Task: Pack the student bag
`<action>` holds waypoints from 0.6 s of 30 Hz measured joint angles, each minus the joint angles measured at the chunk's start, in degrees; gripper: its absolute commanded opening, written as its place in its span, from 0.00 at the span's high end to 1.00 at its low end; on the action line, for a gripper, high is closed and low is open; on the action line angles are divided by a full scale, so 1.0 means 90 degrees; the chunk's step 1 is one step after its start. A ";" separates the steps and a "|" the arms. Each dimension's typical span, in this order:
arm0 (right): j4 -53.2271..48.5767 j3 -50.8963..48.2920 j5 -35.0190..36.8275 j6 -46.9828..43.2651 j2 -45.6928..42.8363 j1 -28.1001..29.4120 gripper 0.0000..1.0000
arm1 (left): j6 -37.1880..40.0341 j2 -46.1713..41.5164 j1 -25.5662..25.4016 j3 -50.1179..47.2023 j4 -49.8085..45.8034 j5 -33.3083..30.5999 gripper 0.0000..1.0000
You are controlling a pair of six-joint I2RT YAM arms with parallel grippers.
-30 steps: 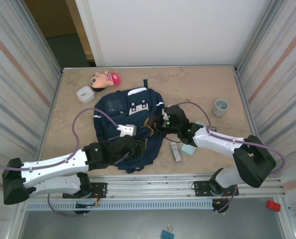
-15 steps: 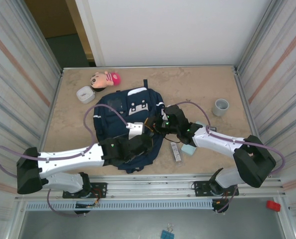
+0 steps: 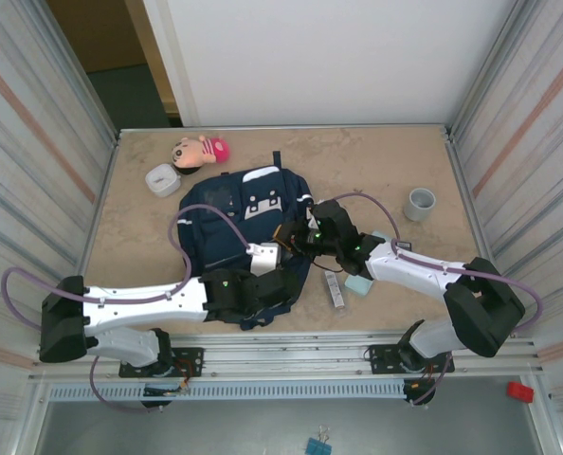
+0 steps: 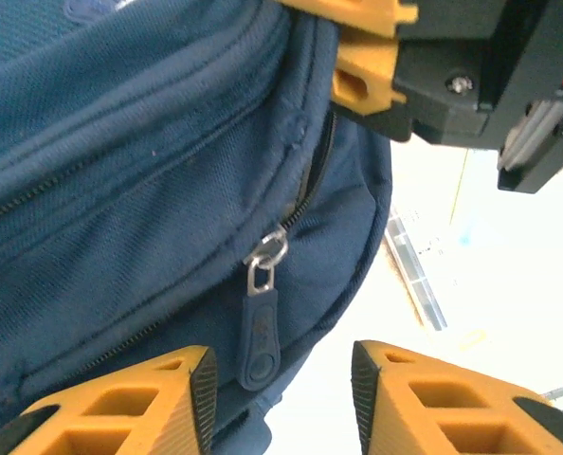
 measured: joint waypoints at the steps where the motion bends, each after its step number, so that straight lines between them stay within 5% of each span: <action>1: 0.0000 0.0000 0.0010 0.0000 -0.0007 0.0000 1.00 | -0.0063 -0.0002 -0.0032 0.0000 -0.0036 -0.0002 0.56; 18: -0.0066 0.0000 0.0041 -0.0017 -0.0158 0.0024 1.00 | -0.0272 0.0015 0.0304 -0.0121 0.0398 -0.0015 0.59</action>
